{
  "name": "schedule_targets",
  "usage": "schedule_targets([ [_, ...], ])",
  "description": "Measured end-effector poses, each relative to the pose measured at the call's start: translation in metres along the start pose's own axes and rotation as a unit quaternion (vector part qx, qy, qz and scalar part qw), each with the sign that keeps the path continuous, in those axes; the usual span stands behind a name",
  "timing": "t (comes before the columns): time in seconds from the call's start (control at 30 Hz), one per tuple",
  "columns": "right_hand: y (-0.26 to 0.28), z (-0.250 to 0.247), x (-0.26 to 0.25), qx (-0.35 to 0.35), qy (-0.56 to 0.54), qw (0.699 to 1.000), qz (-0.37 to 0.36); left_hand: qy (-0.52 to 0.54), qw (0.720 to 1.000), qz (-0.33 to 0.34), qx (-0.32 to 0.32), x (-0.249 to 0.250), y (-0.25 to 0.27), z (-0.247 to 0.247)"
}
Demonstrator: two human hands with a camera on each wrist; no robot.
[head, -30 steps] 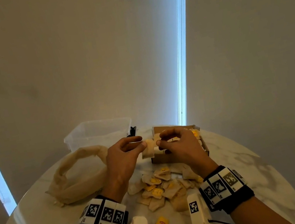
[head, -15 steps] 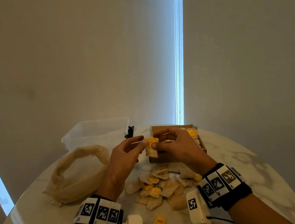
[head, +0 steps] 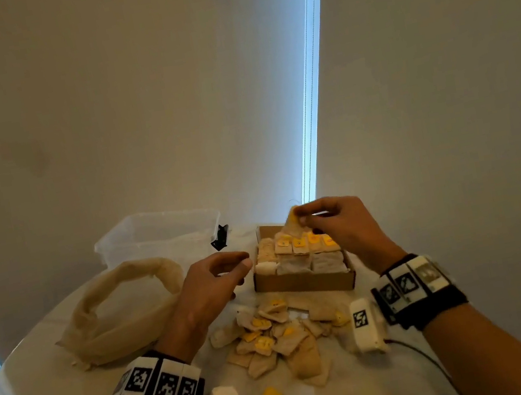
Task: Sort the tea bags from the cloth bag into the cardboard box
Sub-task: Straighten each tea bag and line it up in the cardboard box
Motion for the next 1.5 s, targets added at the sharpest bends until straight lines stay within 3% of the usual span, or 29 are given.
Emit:
schedule_targets([
  [0.23,-0.031,-0.048,0.036,-0.022,0.116,0.992,0.055,0.01,1.0,-0.013,-0.001,-0.004,-0.003,0.0],
  [0.6,-0.05,-0.037,0.092,-0.056,0.237,0.964,0.106,-0.004,1.0,-0.021,0.007,-0.014,-0.011,-0.006],
  [0.97,-0.059,-0.032,0.096,-0.067,0.314,0.943,0.086,-0.008,0.999,-0.034,0.0,-0.016,-0.01,-0.006],
  [1.03,-0.059,-0.034,0.089,-0.056,0.338,0.937,0.065,-0.003,0.999,-0.032,0.0,-0.013,-0.006,-0.007],
  [1.2,-0.055,-0.036,0.047,0.005,0.297,0.955,-0.018,-0.012,0.999,-0.03,-0.004,-0.006,-0.002,-0.007],
  [1.27,-0.043,-0.013,0.031,-0.05,0.284,0.957,-0.027,-0.048,0.998,-0.022,-0.028,-0.002,-0.002,-0.005],
  [1.3,-0.033,0.007,0.027,-0.113,0.28,0.953,-0.015,-0.082,0.995,-0.014,-0.051,0.0,-0.001,-0.003],
  [1.4,0.013,0.064,0.03,-0.334,0.322,0.884,0.059,-0.203,0.967,0.003,-0.152,0.006,0.002,0.009],
  [1.5,0.052,0.088,0.039,-0.445,0.3,0.834,0.129,-0.363,0.901,0.002,-0.238,0.009,0.01,0.022],
])
Point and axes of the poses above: each hand's wrist, its own y-axis away from the middle knuckle, its own z-axis out of the palm, x = y × z, the point moved 10 cm from there along -y, towards the middle knuckle, and after that the axes turned 9 degrees about -y, right-handed, at the moved point
